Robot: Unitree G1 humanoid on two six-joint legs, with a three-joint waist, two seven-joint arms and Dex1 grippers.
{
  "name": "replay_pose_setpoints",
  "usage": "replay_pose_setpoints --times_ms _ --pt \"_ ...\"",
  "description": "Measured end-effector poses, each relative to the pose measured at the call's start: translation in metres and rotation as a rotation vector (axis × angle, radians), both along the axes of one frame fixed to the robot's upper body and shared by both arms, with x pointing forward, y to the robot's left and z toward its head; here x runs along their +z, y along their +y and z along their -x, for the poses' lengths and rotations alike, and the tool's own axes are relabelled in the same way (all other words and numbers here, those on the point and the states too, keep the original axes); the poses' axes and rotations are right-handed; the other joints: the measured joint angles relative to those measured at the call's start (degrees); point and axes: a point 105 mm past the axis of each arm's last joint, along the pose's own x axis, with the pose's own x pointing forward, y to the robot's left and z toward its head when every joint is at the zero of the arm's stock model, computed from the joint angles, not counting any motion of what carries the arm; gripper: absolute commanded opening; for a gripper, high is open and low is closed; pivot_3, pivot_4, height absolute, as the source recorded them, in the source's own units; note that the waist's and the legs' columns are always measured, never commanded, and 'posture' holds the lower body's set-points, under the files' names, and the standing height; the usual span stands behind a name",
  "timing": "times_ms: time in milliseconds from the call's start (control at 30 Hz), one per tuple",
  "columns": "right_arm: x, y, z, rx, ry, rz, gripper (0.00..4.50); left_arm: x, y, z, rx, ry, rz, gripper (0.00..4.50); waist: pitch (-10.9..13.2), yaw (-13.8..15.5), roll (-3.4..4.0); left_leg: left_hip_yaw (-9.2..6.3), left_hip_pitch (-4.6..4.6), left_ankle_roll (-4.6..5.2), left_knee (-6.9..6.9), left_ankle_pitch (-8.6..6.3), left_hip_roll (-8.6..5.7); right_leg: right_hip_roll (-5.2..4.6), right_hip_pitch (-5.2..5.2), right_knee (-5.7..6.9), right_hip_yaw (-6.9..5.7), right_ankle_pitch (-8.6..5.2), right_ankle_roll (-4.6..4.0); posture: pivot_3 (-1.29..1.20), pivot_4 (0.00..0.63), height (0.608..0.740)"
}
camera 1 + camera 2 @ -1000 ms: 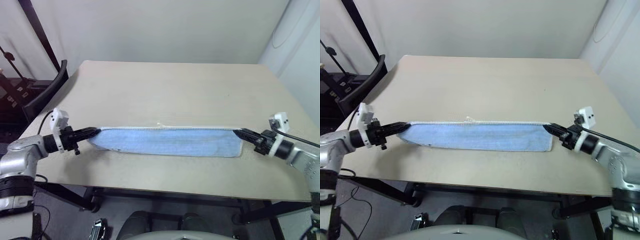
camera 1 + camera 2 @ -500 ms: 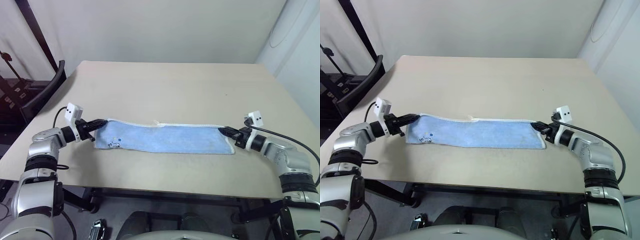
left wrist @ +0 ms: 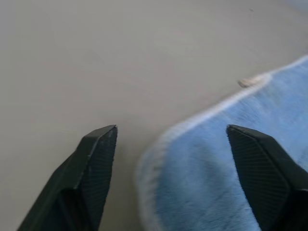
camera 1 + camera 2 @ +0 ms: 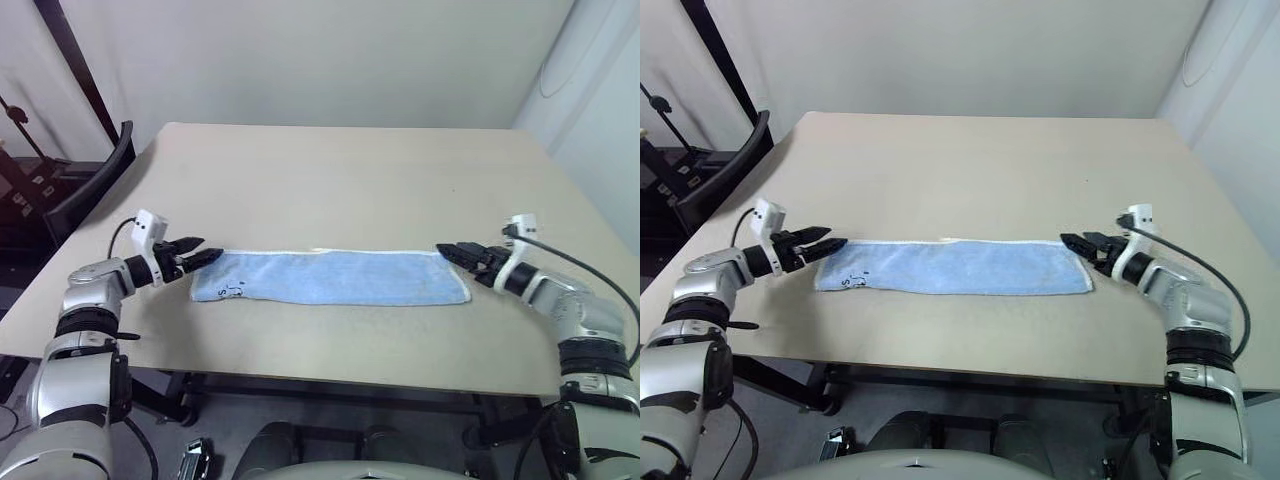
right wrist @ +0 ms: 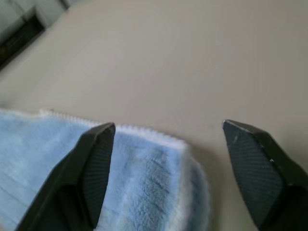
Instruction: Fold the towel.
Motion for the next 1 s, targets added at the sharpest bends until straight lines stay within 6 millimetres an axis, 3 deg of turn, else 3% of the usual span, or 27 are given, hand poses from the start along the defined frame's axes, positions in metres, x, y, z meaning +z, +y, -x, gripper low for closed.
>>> replay_pose_setpoints --times_ms 100,167,267,467,633,833,1000 --pt "0.007 -0.003 0.016 0.039 0.058 -0.120 3.54 0.020 0.008 0.002 0.009 -0.053 0.042 3.70 0.0 0.1 0.00 -0.01 -0.02 0.01 -0.01 -0.01 0.01 -0.02 0.00 -0.01 0.00 -0.01 -0.01 0.00 0.000 0.740" --pt "0.006 -0.007 0.031 0.055 0.132 -0.243 3.54 0.028 0.013 0.017 -0.020 -0.079 0.043 3.70 0.0 -0.2 0.04 0.05 -0.02 0.06 -0.07 -0.04 0.00 -0.08 0.00 -0.06 0.04 -0.02 -0.04 0.00 0.000 0.740" --pt "-0.001 -0.018 0.052 0.032 0.235 -0.322 3.54 0.020 0.008 0.041 -0.071 -0.045 0.031 3.70 -0.1 -0.1 0.14 0.10 -0.02 0.09 -0.14 -0.06 0.00 -0.13 -0.02 -0.09 0.09 -0.11 -0.20 0.00 0.000 0.740" --pt "-0.023 -0.013 0.078 0.043 0.396 -0.348 3.54 0.010 -0.022 0.071 -0.179 -0.001 0.030 3.70 -0.1 0.1 0.18 0.09 -0.01 0.03 -0.03 -0.10 0.02 -0.12 0.03 -0.08 0.09 -0.18 -0.34 0.00 0.000 0.740" --pt "-0.033 0.003 0.079 0.063 0.444 -0.376 3.54 0.006 -0.036 0.072 -0.201 0.002 0.039 3.70 -0.1 0.0 0.21 0.09 0.01 -0.03 0.07 -0.14 0.02 -0.12 0.07 -0.08 0.08 -0.16 -0.34 0.00 0.000 0.740" --pt "-0.033 0.025 0.060 0.089 0.430 -0.403 3.54 0.002 -0.048 0.070 -0.222 0.018 0.059 3.70 -0.1 -0.1 0.21 0.10 0.00 0.08 0.03 -0.07 0.02 -0.08 -0.01 -0.08 0.09 -0.16 -0.34 0.00 0.000 0.740" --pt "-0.036 0.026 0.044 0.049 0.424 -0.398 3.54 0.002 -0.057 0.070 -0.256 0.014 0.057 3.70 -0.2 0.1 0.16 0.10 0.00 0.08 0.08 -0.07 0.02 -0.08 0.05 -0.14 0.09 -0.15 -0.33 0.00 0.000 0.740"
